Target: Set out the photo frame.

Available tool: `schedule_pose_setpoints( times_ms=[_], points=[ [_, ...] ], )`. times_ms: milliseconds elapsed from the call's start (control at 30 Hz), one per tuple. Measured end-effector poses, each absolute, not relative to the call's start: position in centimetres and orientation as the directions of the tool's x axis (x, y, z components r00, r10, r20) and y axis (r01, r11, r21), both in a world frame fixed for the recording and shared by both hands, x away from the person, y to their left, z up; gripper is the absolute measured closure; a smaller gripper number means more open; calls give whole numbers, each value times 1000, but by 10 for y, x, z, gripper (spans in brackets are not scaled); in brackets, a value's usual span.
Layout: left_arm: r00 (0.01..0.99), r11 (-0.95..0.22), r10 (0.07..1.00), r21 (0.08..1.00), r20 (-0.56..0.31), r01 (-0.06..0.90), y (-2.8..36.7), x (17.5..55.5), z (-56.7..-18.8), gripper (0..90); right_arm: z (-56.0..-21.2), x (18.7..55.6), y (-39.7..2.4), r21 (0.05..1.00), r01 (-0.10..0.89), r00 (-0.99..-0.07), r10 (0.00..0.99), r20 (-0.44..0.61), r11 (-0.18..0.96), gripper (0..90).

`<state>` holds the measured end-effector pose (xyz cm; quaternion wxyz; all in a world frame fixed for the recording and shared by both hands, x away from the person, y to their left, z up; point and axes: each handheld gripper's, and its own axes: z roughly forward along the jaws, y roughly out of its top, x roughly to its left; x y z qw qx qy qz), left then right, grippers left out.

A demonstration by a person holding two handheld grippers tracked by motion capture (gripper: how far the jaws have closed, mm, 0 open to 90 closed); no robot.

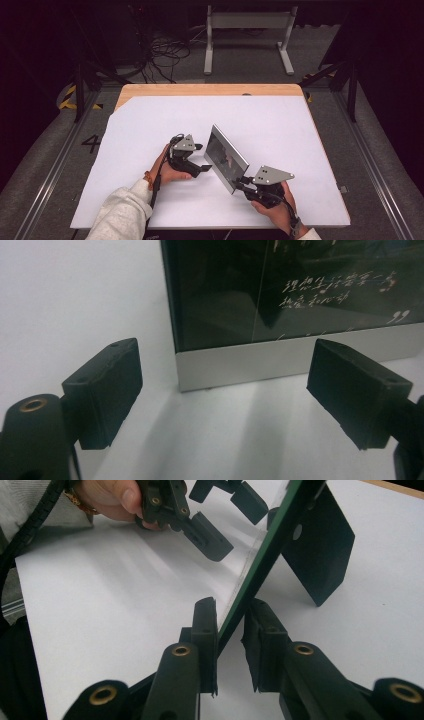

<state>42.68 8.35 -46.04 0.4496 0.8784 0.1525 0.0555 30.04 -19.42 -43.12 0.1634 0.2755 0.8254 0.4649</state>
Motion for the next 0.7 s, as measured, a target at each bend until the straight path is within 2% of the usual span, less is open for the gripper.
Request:
schedule_pose_setpoints(
  times_ms=[200,700],
  points=[
    [956,-558,286,802,-57,215,74,428,-461,159,-432,300,-196,859,301,-796,605,-12,414,765],
    [962,-602,267,771,-51,208,77,424,-458,267,-431,301,-201,852,308,-794,607,-15,424,780]
  ],
)
